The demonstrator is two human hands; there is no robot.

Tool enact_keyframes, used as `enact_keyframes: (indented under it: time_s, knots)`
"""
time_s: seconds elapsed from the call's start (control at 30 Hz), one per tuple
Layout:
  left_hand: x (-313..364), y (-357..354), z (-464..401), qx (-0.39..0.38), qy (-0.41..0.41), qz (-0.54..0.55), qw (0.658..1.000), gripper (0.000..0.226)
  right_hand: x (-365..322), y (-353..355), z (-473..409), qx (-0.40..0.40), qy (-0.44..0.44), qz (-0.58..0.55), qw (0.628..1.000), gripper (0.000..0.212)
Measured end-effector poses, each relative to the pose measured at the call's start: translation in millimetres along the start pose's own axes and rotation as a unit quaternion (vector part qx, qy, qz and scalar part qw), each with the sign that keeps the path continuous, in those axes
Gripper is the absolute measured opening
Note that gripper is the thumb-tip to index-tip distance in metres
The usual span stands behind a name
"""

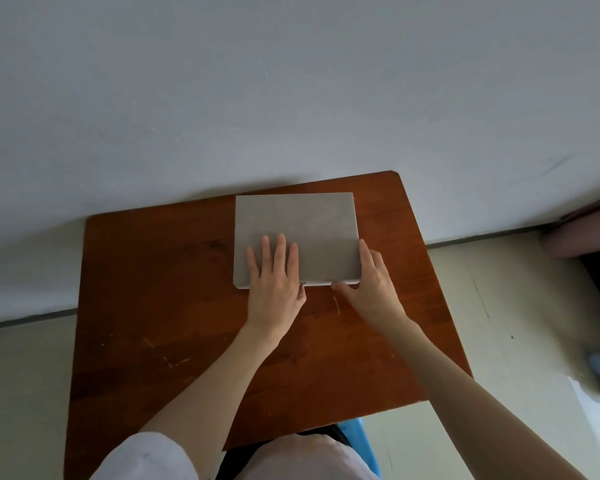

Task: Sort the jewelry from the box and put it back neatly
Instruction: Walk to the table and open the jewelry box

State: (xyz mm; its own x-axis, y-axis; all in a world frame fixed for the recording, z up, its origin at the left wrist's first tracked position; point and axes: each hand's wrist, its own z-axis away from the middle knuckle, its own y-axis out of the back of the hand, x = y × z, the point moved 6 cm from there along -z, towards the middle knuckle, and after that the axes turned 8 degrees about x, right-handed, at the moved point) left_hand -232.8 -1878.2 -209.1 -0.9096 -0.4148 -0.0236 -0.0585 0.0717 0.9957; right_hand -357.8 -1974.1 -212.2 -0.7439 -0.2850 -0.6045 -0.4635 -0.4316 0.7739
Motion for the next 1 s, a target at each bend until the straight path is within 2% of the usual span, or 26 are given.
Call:
enact_keyframes:
  time_s: [0.17,0.43,0.53,0.6,0.67,0.77,0.8,0.87,0.93,1.0]
  knots:
    - [2,1,0,-0.005,-0.011,-0.026,1.0,0.078,1,1,-1,0.022,0.002,-0.019,1.0,0.086]
    - [1,1,1,-0.024,-0.029,-0.005,0.999,0.084,2,4,-1,0.02,-0.02,-0.045,0.999,0.076]
    - [-3,7,0,-0.017,-0.04,0.044,0.998,0.071,2,5,-1,0.019,-0.023,-0.052,0.998,0.075]
    - [-12,10,1,-0.003,-0.027,0.131,0.991,0.06,3,6,0,0.02,-0.03,-0.048,0.998,0.074]
    - [-24,11,5,0.005,0.001,0.199,0.98,0.062,7,6,0,0.021,-0.042,-0.049,0.998,0.073]
    - [-43,4,18,0.01,0.085,0.225,0.971,0.087,12,5,1,0.018,-0.059,-0.052,0.997,0.069]
    - [-50,0,23,0.004,0.141,0.246,0.959,0.095,14,5,1,0.016,-0.063,-0.049,0.997,0.068]
    - [-63,-9,29,-0.016,0.264,0.323,0.909,0.104,15,5,0,0.016,-0.066,-0.044,0.997,0.066]
    - [-68,-12,28,-0.015,0.305,0.381,0.873,0.1,14,5,0,0.021,-0.059,-0.042,0.997,0.065]
    - [-69,-9,27,-0.004,0.308,0.403,0.862,0.09,11,9,2,0.032,-0.053,-0.045,0.997,0.064]
